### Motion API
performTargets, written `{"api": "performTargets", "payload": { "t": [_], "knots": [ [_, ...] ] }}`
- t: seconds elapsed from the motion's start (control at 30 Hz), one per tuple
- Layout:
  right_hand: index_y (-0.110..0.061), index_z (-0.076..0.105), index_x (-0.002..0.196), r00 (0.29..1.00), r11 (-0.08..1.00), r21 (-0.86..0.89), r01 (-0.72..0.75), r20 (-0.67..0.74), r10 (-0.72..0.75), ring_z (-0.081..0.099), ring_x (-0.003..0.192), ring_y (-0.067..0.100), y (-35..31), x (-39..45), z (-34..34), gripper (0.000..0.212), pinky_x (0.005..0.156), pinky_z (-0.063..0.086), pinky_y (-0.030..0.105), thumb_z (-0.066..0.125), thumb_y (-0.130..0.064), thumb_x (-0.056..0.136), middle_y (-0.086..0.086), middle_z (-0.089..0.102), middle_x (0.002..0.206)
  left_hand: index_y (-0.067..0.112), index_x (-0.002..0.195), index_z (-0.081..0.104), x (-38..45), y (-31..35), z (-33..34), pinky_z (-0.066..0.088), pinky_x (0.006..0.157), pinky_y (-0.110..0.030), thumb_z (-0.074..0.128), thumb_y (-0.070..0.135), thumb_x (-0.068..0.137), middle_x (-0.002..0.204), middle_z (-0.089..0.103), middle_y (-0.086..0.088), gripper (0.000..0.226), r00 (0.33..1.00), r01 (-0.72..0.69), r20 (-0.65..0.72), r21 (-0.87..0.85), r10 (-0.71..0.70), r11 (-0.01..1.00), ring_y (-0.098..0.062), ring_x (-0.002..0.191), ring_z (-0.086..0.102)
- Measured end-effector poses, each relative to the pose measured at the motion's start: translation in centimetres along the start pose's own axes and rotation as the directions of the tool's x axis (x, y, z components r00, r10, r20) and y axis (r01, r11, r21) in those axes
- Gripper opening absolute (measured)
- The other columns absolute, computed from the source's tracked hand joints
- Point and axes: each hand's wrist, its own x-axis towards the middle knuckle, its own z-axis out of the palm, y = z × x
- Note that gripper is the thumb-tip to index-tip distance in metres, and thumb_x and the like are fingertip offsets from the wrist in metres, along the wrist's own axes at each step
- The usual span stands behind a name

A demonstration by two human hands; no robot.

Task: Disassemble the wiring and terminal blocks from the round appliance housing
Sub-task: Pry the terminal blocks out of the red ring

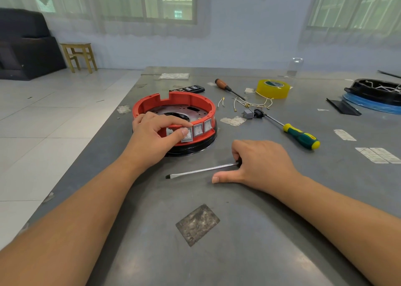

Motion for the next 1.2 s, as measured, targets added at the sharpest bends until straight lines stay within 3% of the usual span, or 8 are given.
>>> {"api": "performTargets", "payload": {
  "t": [0.23, 0.5, 0.63, 0.77, 0.87, 0.97, 1.1, 1.2],
  "knots": [
    [-0.031, 0.049, 0.078, 0.996, 0.995, -0.046, 0.086, -0.024, -0.087, 0.049, 0.079, 0.013, -0.5, -0.1, 0.4, 0.088, 0.053, 0.036, 0.03, 0.007, -0.106, 0.061, -0.011, 0.05, 0.079, 0.059, 0.106, 0.068, 0.0, -0.1, 0.0, 0.028, 0.111, -0.037, 0.071, 0.043, 0.095, 0.114, 0.064, 0.008, 0.019, 1.0, -0.016, -0.008, -0.001, 0.016, 1.0, -0.022, 0.124, 0.042],
    [-0.031, 0.045, 0.079, 0.988, 0.987, -0.082, 0.14, -0.052, -0.145, 0.045, 0.07, 0.014, -1.2, -0.9, 0.1, 0.072, 0.058, 0.031, 0.032, 0.011, -0.095, 0.079, -0.009, 0.046, 0.077, 0.064, 0.1, 0.066, 0.1, -0.4, 0.3, 0.027, 0.114, -0.041, 0.073, 0.041, 0.094, 0.103, 0.059, 0.018, 0.025, 0.998, -0.043, -0.044, -0.015, 0.042, 0.999, -0.018, 0.121, 0.041],
    [-0.03, 0.048, 0.08, 0.988, 0.988, -0.081, 0.132, -0.069, -0.138, 0.049, 0.07, 0.015, -1.6, -0.8, -0.2, 0.078, 0.063, 0.041, 0.034, 0.01, -0.097, 0.078, -0.009, 0.048, 0.076, 0.065, 0.104, 0.064, 0.1, -0.5, 0.4, 0.027, 0.116, -0.044, 0.074, 0.045, 0.093, 0.104, 0.061, 0.02, 0.025, 0.998, -0.045, -0.048, -0.018, 0.044, 0.999, -0.018, 0.121, 0.041],
    [-0.03, 0.053, 0.101, 0.961, 0.986, 0.045, 0.16, -0.234, -0.145, 0.053, 0.077, 0.01, -2.9, 0.9, -0.6, 0.063, 0.063, 0.04, 0.026, 0.034, -0.088, 0.085, -0.012, 0.054, 0.09, 0.062, 0.113, 0.057, 0.1, -0.4, 0.3, 0.029, 0.113, -0.042, 0.063, 0.059, 0.084, 0.102, 0.07, 0.018, 0.03, 0.998, -0.023, -0.052, -0.025, 0.022, 0.999, -0.019, 0.123, 0.042],
    [-0.026, 0.048, 0.126, 0.938, 0.965, 0.154, 0.213, -0.311, -0.157, 0.057, 0.097, 0.013, -4.2, 3.1, -0.4, 0.054, 0.074, 0.047, 0.025, 0.064, -0.061, 0.087, -0.007, 0.053, 0.116, 0.052, 0.114, 0.056, 0.1, -0.5, 0.4, 0.027, 0.116, -0.045, 0.065, 0.058, 0.083, 0.096, 0.073, 0.019, 0.033, 0.996, -0.018, -0.094, -0.058, 0.013, 0.998, -0.005, 0.118, 0.041],
    [-0.022, 0.051, 0.131, 0.928, 0.927, 0.253, 0.278, -0.321, -0.191, 0.057, 0.106, 0.018, -5.4, 4.9, 0.1, 0.056, 0.083, 0.054, 0.033, 0.076, -0.042, 0.085, -0.003, 0.048, 0.127, 0.041, 0.115, 0.056, 0.2, -0.9, 0.4, 0.025, 0.116, -0.045, 0.077, 0.052, 0.087, 0.094, 0.075, 0.021, 0.037, 0.994, -0.021, -0.112, -0.069, 0.013, 0.997, 0.015, 0.115, 0.037],
    [-0.019, 0.065, 0.117, 0.898, 0.902, 0.298, 0.313, -0.401, -0.179, 0.058, 0.096, 0.02, -5.8, 6.1, 0.6, 0.042, 0.076, 0.054, 0.037, 0.081, -0.033, 0.081, 0.001, 0.054, 0.117, 0.039, 0.114, 0.057, 0.2, -0.9, 0.4, 0.027, 0.113, -0.041, 0.08, 0.05, 0.085, 0.094, 0.075, 0.02, 0.039, 0.994, 0.005, -0.11, -0.092, -0.015, 0.996, -0.007, 0.121, 0.04],
    [-0.018, 0.069, 0.112, 0.879, 0.894, 0.301, 0.332, -0.441, -0.179, 0.058, 0.091, 0.018, -5.7, 6.0, 0.9, 0.036, 0.071, 0.051, 0.032, 0.082, -0.031, 0.081, 0.0, 0.056, 0.114, 0.038, 0.115, 0.058, 0.2, -0.7, 0.4, 0.027, 0.108, -0.036, 0.08, 0.057, 0.082, 0.097, 0.076, 0.019, 0.044, 0.996, -0.002, -0.086, -0.077, -0.005, 0.997, -0.011, 0.124, 0.039]
  ]
}}
